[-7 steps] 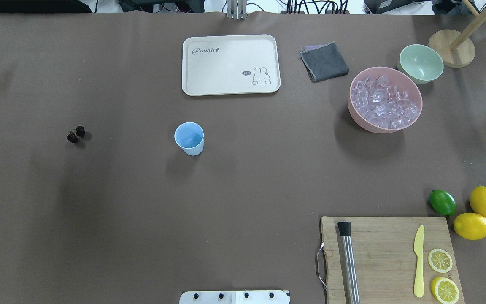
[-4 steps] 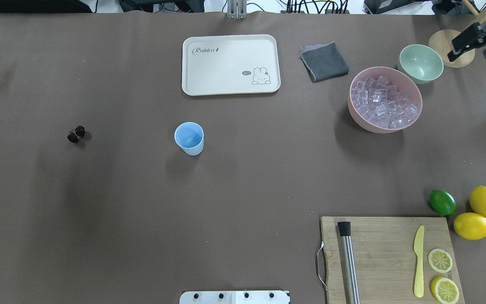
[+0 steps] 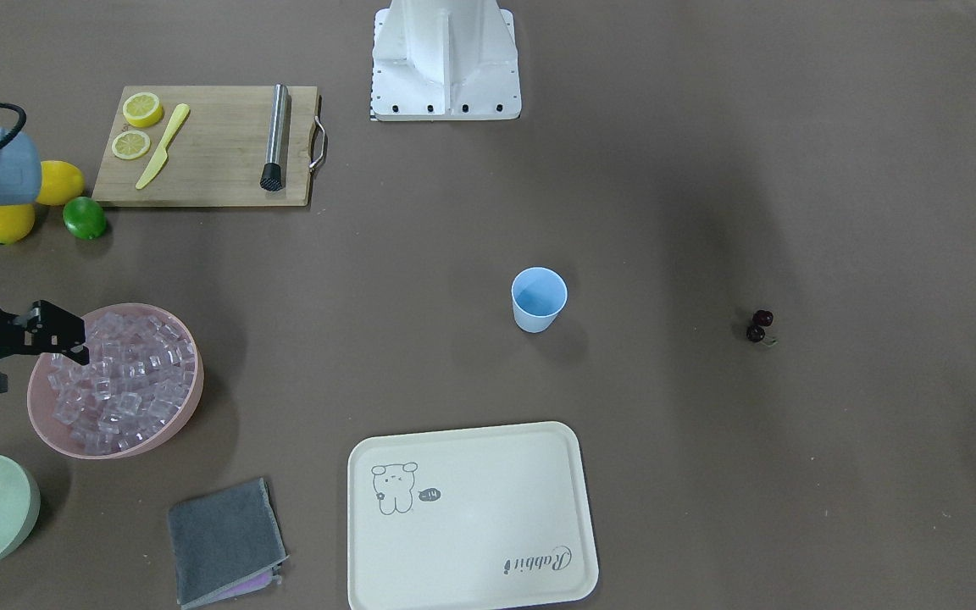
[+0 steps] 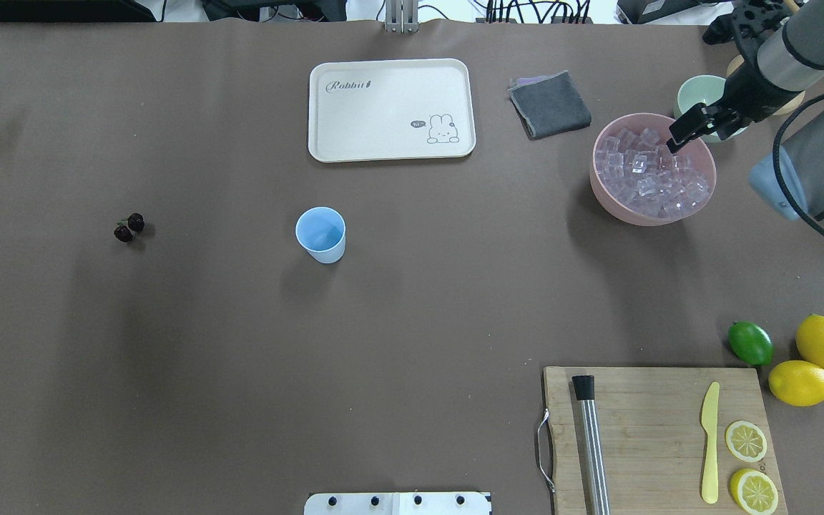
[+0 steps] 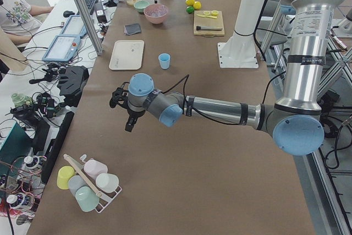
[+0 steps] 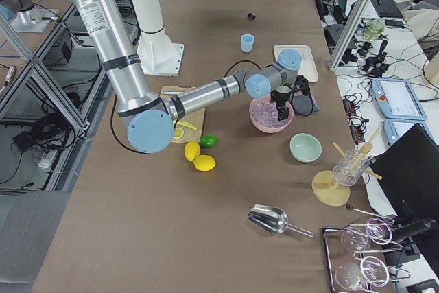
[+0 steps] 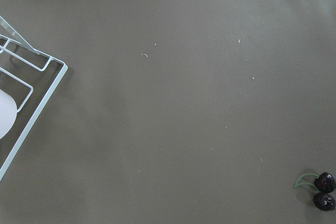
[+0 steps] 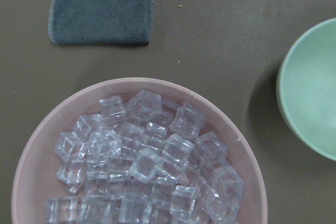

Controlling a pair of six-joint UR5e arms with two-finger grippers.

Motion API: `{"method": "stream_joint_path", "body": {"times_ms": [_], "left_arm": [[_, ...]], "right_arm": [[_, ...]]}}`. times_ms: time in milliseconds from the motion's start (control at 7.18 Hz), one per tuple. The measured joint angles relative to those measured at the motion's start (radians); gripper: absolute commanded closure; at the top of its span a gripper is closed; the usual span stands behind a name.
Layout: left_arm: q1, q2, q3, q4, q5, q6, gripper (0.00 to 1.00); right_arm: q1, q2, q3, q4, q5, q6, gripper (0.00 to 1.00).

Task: Put ice and cherries in cup
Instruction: 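Lower the right gripper into the bowl and grasp an ice cube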

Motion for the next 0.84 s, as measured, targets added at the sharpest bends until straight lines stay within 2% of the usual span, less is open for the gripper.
{"method": "stream_joint_path", "body": {"times_ms": [139,697,836], "left_arm": [[0.001,0.0,0.001,0.0,-0.001,0.0,0.02],[0.002,-0.001,0.007,0.0,-0.001,0.002,0.02],[0.003,-0.002,0.007,0.0,-0.001,0.002,0.02]], "right_arm": [[-0.03,0.001,-0.026,0.046,-0.014,0.035,0.02],[-0.098,-0.007,-0.044,0.098,-0.081,0.077,0.06],[-0.105,-0.01,-0.043,0.117,-0.089,0.095,0.1]]}}
